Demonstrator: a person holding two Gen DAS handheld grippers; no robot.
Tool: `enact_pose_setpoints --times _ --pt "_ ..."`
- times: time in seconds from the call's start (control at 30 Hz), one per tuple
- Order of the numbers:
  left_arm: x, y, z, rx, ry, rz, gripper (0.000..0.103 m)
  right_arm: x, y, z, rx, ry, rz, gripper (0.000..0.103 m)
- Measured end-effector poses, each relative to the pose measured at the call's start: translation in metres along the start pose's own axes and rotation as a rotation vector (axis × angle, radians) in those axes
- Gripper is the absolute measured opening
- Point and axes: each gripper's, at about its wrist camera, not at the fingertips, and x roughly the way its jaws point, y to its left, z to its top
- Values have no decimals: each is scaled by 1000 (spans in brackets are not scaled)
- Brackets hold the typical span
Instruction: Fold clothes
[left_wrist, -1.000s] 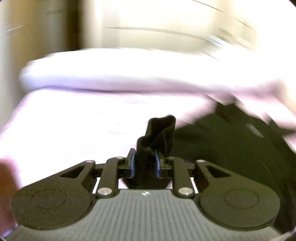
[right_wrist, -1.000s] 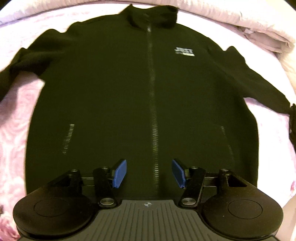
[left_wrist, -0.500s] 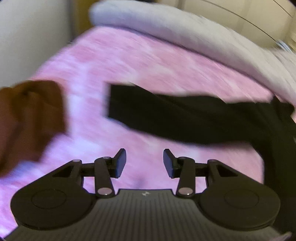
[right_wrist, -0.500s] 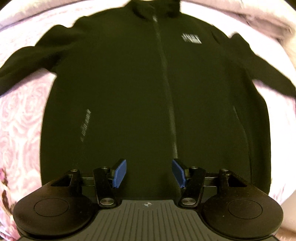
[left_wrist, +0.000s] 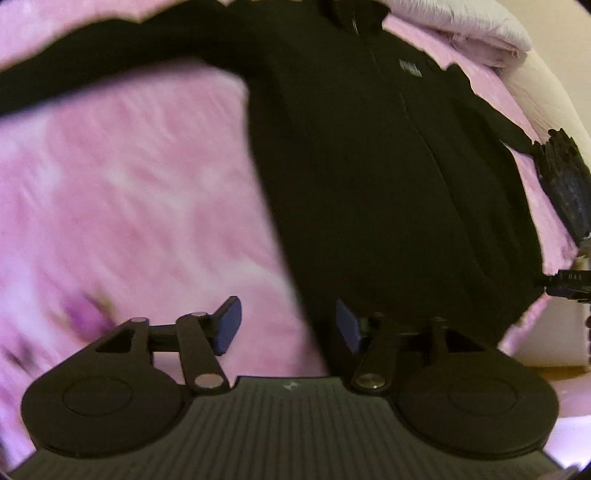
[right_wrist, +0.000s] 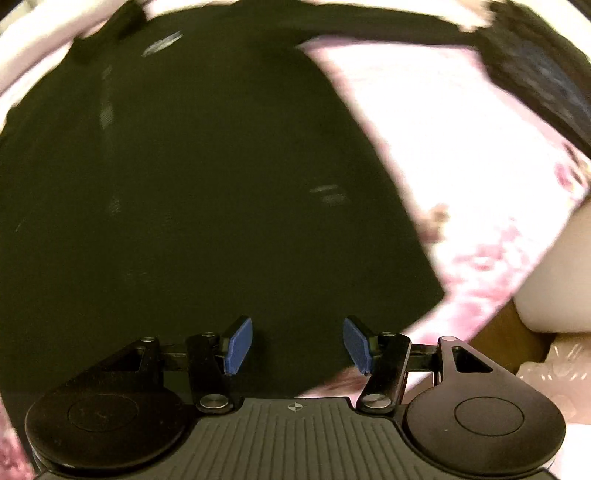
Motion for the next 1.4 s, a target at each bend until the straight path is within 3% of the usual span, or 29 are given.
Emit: enact_pose_setpoints --times 0.1,0.23,0.4,0.53,0.6,0.63,0.7,0.8,0.93,1.17,1.27,1.4 --pt "17 -17 -19 -40 60 3 54 -2 -65 20 76 -72 60 62" --pt "26 -29 -41 -77 59 54 54 18 -117 44 80 -58 162 63" --pt "21 -30 -52 -163 81 39 47 51 -141 59 -19 30 363 63" --pt "23 -32 -59 -183 131 37 47 72 -152 62 -70 69 406 60" --pt "25 -35 -58 -174 137 45 45 75 -154 64 -51 74 414 50" --pt "27 -35 -57 -172 142 45 27 77 -154 65 -45 85 417 44" --pt "27 -34 -53 -173 161 18 6 81 -153 66 -34 110 421 13" --pt "5 -33 -54 -147 150 -8 3 70 -150 76 -70 144 406 3" --pt "-6 -21 -71 -177 160 -11 3 49 -163 75 -109 161 396 2" --pt "7 -12 -79 -171 199 19 2 71 -154 69 -112 193 323 4" --pt "-7 -9 -79 -161 191 26 2 70 -162 72 -92 188 260 27" --pt "-32 1 -79 -194 154 64 3 48 -174 74 -66 146 140 35"
